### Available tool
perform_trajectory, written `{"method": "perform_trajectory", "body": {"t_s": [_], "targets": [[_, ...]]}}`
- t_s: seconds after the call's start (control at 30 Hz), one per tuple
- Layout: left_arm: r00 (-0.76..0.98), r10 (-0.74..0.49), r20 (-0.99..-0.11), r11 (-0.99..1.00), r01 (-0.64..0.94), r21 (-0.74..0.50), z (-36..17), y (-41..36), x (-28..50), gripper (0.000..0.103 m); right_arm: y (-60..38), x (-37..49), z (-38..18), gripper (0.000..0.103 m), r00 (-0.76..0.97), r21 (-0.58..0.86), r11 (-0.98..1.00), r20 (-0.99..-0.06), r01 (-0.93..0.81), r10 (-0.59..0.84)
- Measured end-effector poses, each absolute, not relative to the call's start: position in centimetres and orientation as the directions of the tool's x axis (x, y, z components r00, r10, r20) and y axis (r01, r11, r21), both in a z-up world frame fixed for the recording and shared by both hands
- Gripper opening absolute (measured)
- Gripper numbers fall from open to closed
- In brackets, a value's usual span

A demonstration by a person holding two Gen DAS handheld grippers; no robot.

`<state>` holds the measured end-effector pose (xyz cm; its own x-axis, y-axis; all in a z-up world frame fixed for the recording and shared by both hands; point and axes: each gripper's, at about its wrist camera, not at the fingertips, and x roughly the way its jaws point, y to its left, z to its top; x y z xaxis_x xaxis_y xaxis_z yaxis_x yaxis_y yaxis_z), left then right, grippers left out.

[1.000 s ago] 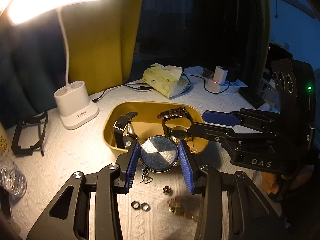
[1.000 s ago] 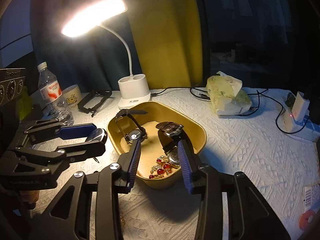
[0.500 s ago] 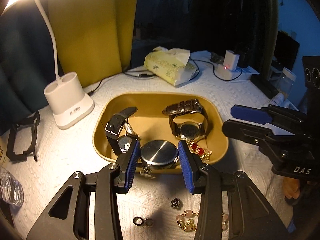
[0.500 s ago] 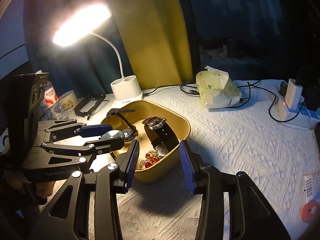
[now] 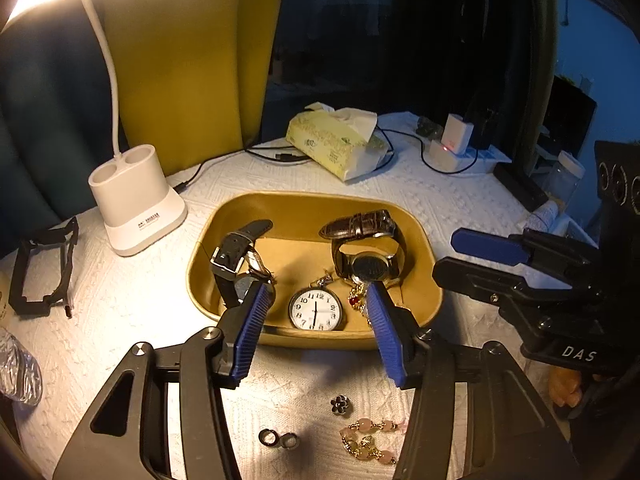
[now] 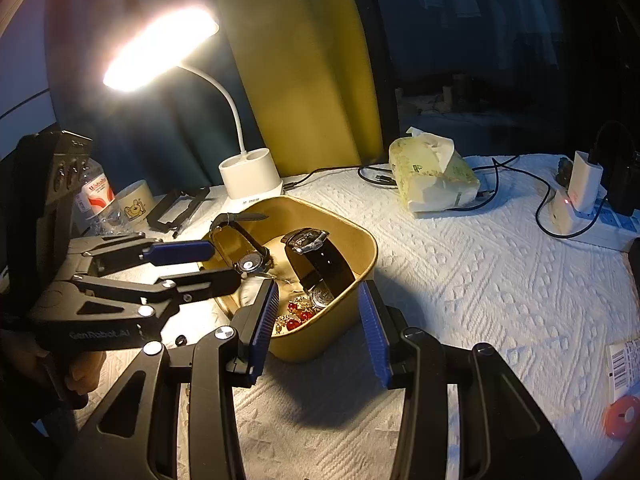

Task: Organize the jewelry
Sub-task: 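Lower the pocket watch into the tub and open the left tool, then grasp the gold pink-bead bracelet with the right tool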

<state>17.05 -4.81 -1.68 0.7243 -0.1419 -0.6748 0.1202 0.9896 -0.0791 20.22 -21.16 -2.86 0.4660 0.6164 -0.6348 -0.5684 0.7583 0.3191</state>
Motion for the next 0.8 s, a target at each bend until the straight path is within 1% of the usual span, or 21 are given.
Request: {"method": "perform_trajectory", "body": {"t_s": [0.47, 0.8], "targets": [[0.741, -0.132, -0.658, 0.991, 0.082, -0.106, -1.1, -3.4, 14.4, 0.056, -20.8, 18.1, -2.4, 0.042, 0.462, 0.297, 0.771, -0.661, -0.563, 0.592], [0.749, -0.136, -0.649, 0.988, 0.051, -0.148, -1.7, -1.2, 10.8, 0.056, -19.4, 15.2, -2.4, 0.042, 0.438, 0.260, 0.779, -0.706, -0.571, 0.557]]}}
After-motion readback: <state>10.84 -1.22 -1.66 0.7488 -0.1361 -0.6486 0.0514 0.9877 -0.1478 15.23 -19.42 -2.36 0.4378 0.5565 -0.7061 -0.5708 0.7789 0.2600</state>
